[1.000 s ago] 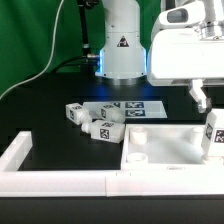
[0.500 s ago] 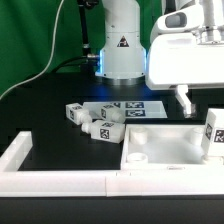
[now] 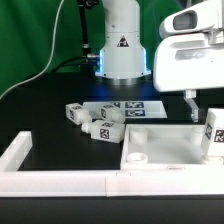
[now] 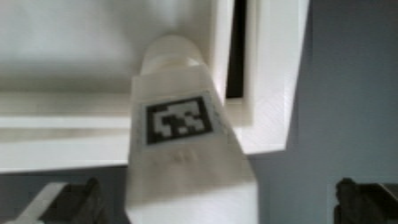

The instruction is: Assemble one leg

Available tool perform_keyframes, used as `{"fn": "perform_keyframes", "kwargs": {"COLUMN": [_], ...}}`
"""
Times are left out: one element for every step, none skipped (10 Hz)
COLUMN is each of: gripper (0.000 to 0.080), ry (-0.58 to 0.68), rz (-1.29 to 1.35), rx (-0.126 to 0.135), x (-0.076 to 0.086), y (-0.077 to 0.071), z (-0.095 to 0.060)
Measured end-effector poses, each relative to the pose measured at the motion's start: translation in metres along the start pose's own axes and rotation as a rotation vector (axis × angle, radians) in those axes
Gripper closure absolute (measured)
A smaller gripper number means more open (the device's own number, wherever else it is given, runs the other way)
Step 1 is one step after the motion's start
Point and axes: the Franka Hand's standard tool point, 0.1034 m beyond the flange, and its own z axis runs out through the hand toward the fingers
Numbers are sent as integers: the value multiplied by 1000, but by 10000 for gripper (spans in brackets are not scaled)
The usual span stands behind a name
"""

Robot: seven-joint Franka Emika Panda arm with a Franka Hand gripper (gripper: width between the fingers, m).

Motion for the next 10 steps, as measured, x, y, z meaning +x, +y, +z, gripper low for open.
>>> {"fn": "perform_keyframes", "kwargs": {"gripper": [150, 150, 150, 254, 389, 389, 515, 515, 515, 515], "ry": [-52, -72, -63, -64, -64, -64, -64, -64, -65, -65], "rz": [7, 18, 27, 43, 54, 123, 194, 261, 311, 424], "rx": [4, 4, 4, 3, 3, 1, -1, -3, -4, -9], "x": [1, 1, 2, 2, 2, 2, 2, 2, 2, 1], "y": [4, 9, 8, 8, 9, 8, 8, 8, 8, 8], "z": [0, 2, 2, 2, 2, 2, 2, 3, 3, 3]}}
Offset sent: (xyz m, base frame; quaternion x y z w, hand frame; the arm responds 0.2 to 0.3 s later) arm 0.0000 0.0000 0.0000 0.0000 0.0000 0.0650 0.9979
